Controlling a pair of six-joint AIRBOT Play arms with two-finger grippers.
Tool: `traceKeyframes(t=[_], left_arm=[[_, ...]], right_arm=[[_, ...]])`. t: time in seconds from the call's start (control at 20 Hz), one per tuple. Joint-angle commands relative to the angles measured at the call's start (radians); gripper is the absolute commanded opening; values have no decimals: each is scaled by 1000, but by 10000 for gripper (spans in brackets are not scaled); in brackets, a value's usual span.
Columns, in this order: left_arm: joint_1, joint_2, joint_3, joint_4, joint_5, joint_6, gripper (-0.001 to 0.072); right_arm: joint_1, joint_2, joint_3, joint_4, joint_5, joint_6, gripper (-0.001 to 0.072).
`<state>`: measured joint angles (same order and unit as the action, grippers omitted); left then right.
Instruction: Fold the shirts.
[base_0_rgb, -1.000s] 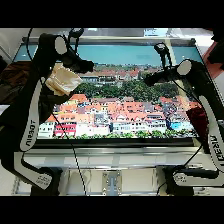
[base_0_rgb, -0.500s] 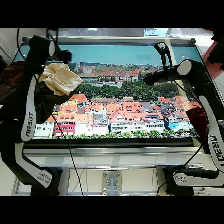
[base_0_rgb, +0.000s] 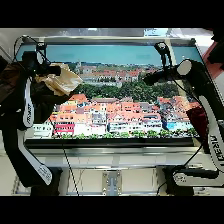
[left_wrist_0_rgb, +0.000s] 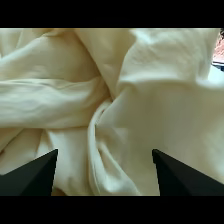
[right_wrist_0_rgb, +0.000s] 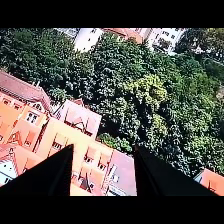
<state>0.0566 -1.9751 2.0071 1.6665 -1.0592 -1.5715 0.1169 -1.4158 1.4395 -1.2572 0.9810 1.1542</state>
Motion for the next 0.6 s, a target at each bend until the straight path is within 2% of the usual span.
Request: traceKeyframes(t=[0.0, 0.4, 0.45, 0.55], left_arm=[[11, -42, 0, -31, 130, 32, 714], [11, -143, 0, -317, 176, 132, 710], [11, -152, 0, -331, 176, 132, 666], [11, -158, 0, -335, 182, 132, 221]], right_arm=[[1, 1, 0, 1, 0, 0, 428], [1, 0, 0, 5, 0, 1, 427], [1, 0, 0, 5, -1, 1, 427], [1, 0, 0, 5, 0, 1, 427]])
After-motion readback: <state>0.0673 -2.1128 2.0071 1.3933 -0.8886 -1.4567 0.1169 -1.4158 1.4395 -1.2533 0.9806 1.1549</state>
